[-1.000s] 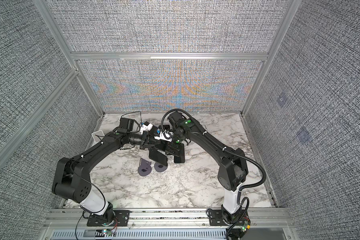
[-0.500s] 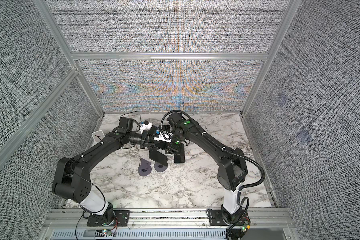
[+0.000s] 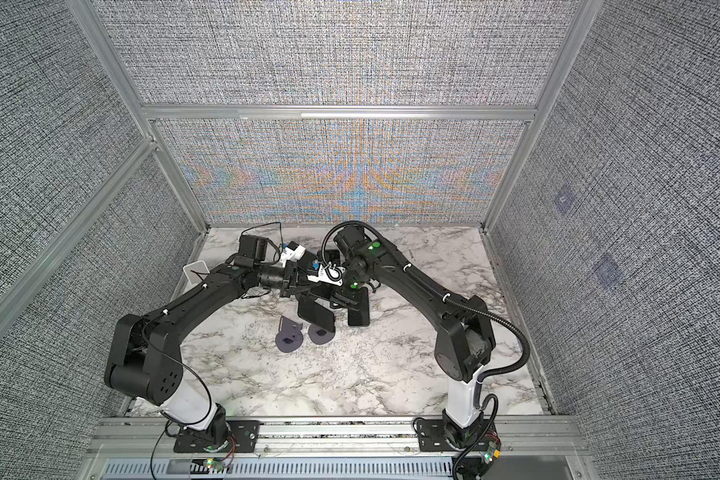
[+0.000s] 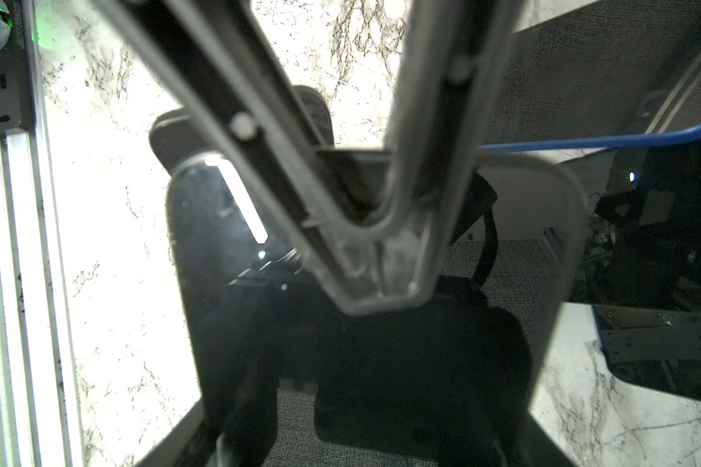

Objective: Remove the phone from the phone stand

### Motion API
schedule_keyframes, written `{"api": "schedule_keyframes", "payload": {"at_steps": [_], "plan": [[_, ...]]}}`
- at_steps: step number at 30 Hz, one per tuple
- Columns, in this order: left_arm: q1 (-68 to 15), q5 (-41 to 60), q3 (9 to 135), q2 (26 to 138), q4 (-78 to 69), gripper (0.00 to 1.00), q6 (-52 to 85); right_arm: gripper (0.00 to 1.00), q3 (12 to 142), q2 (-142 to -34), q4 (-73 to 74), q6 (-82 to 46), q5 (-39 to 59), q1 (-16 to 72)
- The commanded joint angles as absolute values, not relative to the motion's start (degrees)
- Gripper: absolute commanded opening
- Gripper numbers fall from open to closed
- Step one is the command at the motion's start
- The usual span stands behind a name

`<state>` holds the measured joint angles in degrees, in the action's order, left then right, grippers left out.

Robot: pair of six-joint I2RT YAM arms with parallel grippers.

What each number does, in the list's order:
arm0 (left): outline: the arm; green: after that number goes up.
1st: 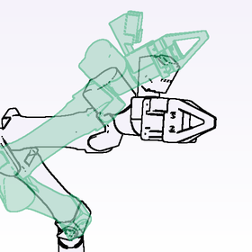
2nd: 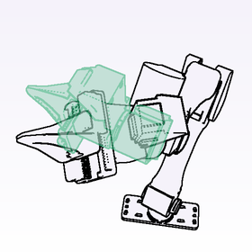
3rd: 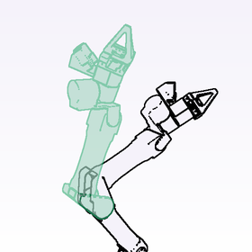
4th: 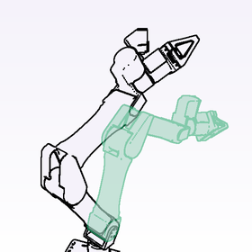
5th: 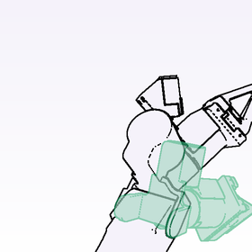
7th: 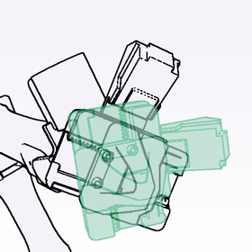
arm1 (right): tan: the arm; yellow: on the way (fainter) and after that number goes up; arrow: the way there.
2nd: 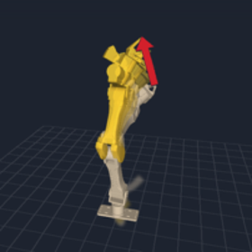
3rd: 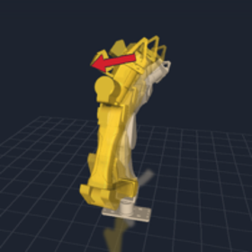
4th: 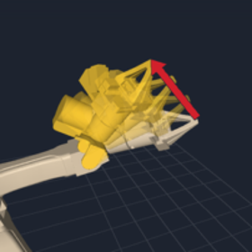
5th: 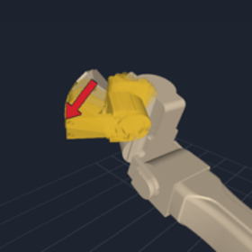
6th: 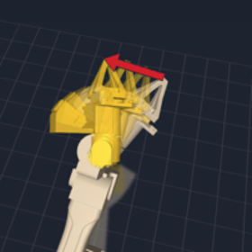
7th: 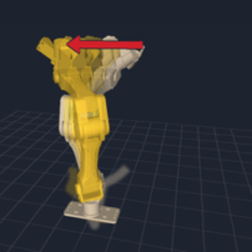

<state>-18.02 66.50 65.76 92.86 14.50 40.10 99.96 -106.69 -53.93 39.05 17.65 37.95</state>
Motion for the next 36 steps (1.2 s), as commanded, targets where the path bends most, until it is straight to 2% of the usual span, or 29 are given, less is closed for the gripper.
{"api": "schedule_keyframes", "payload": {"at_steps": [1, 13, 15, 20, 25, 29, 36], "plan": [[-17.8, 68.2, 65.9, 93.0, 13.4, 0.2, 39.8, 0.51, 99.9, -106.4, -52.1, 37.9, 17.3, 38.0], [-17.1, 67.9, 65.8, 92.3, 13.3, 0.43, 39.5, 0.38, 99.3, -106.0, -51.9, 36.2, 16.6, 37.5], [-16.9, 67.8, 65.8, 92.2, 13.6, 0.44, 39.2, 0.34, 99.1, -105.7, -51.9, 35.0, 16.2, 37.3], [-15.7, 67.1, 66.3, 91.7, 15.0, 0.44, 38.2, 0.33, 97.4, -103.5, -51.5, 30.9, 13.7, 37.2], [-13.9, 67.0, 66.2, 90.3, 15.2, 0.44, 37.7, 0.25, 95.3, -101.1, -51.8, 24.9, 9.8, 36.7], [-12.2, 67.4, 66.2, 89.5, 15.6, 0.44, 37.1, 0.12, 94.4, -100.1, -53.3, 17.1, 5.6, 35.9], [-10.5, 67.6, 65.9, 88.0, 15.3, 0.44, 37.0, 0.06, 94.8, -99.9, -57.5, 0.0, -2.3, 34.2]]}}
